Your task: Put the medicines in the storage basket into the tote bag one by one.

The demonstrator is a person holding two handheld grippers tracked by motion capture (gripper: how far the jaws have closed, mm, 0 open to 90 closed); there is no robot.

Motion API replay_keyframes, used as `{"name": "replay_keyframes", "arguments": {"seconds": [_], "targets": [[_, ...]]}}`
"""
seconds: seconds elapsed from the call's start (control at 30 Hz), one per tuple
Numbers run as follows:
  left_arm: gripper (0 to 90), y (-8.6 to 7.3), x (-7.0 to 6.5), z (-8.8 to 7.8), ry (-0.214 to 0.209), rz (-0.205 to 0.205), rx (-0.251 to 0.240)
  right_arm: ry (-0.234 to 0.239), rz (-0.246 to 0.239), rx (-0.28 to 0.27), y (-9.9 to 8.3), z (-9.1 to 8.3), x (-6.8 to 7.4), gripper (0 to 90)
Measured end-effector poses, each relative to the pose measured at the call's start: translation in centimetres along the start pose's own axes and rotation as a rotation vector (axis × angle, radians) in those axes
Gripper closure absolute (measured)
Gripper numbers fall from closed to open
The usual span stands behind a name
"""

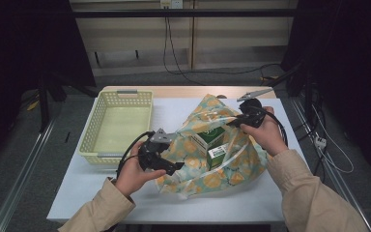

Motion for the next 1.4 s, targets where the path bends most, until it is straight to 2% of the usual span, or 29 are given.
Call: {"name": "replay_keyframes", "arguments": {"seconds": [0.17, 0.2, 0.23, 0.27, 0.3, 0.33, 0.37, 0.4, 0.43, 0.5, 0.53, 0.57, 0.6, 0.67, 0.77, 0.87, 0.9, 0.97, 1.0, 1.07, 1.17, 1.23, 1.33, 1.4], "targets": [[15.0, -0.1, 1.2, -1.2, 0.039, -0.016, -0.010, -0.003, 0.004, 0.000, -0.1, 0.1, -0.2, 89.3], [15.0, -0.2, 1.5, -1.4, 0.073, -0.023, -0.008, -0.003, 0.004, 0.002, -0.1, 0.1, -0.2, 89.3], [15.0, -0.3, 1.6, -1.3, 0.056, -0.025, -0.004, -0.004, 0.004, 0.003, -0.2, 0.1, -0.3, 89.3], [14.9, -0.4, 1.8, -1.3, 0.063, -0.021, 0.006, -0.004, 0.006, 0.003, -0.2, 0.1, -0.3, 89.3], [14.9, -0.5, 1.9, -1.1, 0.063, -0.023, 0.010, -0.005, 0.006, 0.002, -0.2, 0.1, -0.3, 89.3], [15.2, -0.7, 2.0, -0.8, 0.090, -0.027, 0.022, -0.005, 0.006, 0.001, -0.1, 0.1, -0.3, 89.3], [15.3, -0.8, 2.1, -0.6, 0.099, -0.020, 0.032, -0.005, 0.007, 0.003, -0.2, 0.1, -0.3, 89.3], [15.4, -0.8, 2.0, -0.2, 0.070, -0.022, 0.032, -0.005, 0.005, 0.004, -0.2, 0.1, -0.3, 89.3], [16.3, -0.8, 2.1, 0.1, 0.064, -0.024, 0.035, -0.005, 0.005, 0.003, -0.2, 0.1, -0.4, 89.3], [19.1, -0.8, 2.3, 0.7, 0.092, -0.032, 0.043, -0.007, 0.008, 0.003, -0.2, 0.1, -0.5, 89.3], [20.1, -0.7, 2.3, 1.0, 0.071, -0.036, 0.049, -0.005, 0.008, 0.001, -0.2, 0.1, -0.5, 89.3], [20.9, -0.7, 2.4, 1.4, 0.079, -0.037, 0.057, -0.005, 0.007, 0.000, -0.2, 0.0, -0.5, 89.3], [24.6, -0.7, 2.4, 1.7, 0.076, -0.039, 0.056, -0.005, 0.006, 0.000, -0.2, 0.0, -0.5, 89.3], [28.8, -0.7, 2.7, 2.4, 0.101, -0.045, 0.068, -0.006, 0.007, 0.001, -0.2, -0.1, -0.5, 89.3], [41.4, -0.8, 2.8, 3.1, 0.085, -0.059, 0.093, -0.006, 0.009, -0.001, -0.3, -0.3, -0.6, 89.3], [58.9, -1.1, 2.7, 3.7, 0.084, -0.080, 0.109, -0.008, 0.012, -0.003, -0.3, -0.4, -0.8, 89.3], [65.8, -1.2, 2.6, 3.9, 0.069, -0.087, 0.124, -0.010, 0.012, -0.003, -0.4, -0.4, -0.8, 89.3], [74.1, -1.3, 2.5, 4.0, 0.057, -0.094, 0.133, -0.009, 0.015, -0.005, -0.4, -0.5, -0.8, 89.3], [81.4, -1.2, 2.5, 4.0, 0.057, -0.096, 0.136, -0.010, 0.015, -0.005, -0.4, -0.5, -0.9, 89.3], [88.9, -1.0, 2.5, 3.7, 0.041, -0.123, 0.132, -0.008, 0.015, -0.006, -0.4, -0.5, -0.9, 89.3], [89.8, 0.0, 2.6, 2.5, 0.010, -0.161, 0.124, -0.011, 0.016, -0.009, -0.4, -0.6, -0.8, 89.3], [90.0, 1.0, 2.7, 1.6, -0.010, -0.207, 0.090, -0.009, 0.015, -0.011, -0.3, -0.7, -0.7, 89.3], [90.0, 2.6, 3.1, 0.2, -0.008, -0.213, 0.079, -0.009, 0.007, -0.022, 0.1, -0.9, -0.4, 89.3], [90.0, 3.9, 3.1, -0.4, -0.023, -0.233, 0.057, -0.008, 0.002, -0.027, 0.4, -1.2, -0.2, 89.3]]}}
Point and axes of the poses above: each handheld gripper's, and its own axes: z roughly forward along the jaws, y roughly out of its top, x roughly to its left, the point moved 8 cm from there along z, roughly forward along the jaws, and after that the axes turned 1 degree about x, right-handed, at the moved point
